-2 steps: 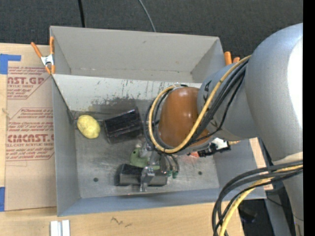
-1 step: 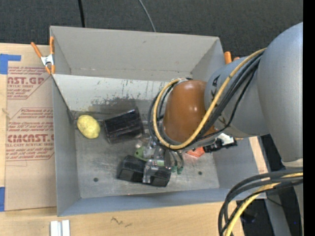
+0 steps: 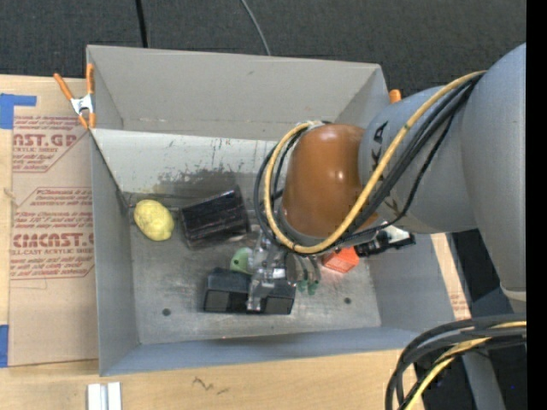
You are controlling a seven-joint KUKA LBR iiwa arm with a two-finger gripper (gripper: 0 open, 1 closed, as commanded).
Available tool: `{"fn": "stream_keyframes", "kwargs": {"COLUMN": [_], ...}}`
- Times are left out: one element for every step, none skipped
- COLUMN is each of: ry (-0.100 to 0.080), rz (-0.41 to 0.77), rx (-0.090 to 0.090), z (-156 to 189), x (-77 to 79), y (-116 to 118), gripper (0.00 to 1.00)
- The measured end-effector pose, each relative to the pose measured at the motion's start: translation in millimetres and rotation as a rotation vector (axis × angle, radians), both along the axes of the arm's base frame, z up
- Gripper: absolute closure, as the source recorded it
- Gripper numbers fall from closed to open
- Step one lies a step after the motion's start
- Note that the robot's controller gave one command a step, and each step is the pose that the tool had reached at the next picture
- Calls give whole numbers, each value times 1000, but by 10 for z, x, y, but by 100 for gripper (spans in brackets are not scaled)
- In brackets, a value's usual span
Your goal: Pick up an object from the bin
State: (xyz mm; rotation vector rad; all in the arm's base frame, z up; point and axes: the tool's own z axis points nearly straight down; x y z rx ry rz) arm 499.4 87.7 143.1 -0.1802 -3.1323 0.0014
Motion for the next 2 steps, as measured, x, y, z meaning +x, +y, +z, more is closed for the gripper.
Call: {"fn": "stream_keyframes", "kwargs": {"ry": [1, -6], "rz": [18, 63], "rx": [0, 0], "z": [272, 267], "x": [33, 53], "y": [-77, -227], "gripper": [100, 100]}}
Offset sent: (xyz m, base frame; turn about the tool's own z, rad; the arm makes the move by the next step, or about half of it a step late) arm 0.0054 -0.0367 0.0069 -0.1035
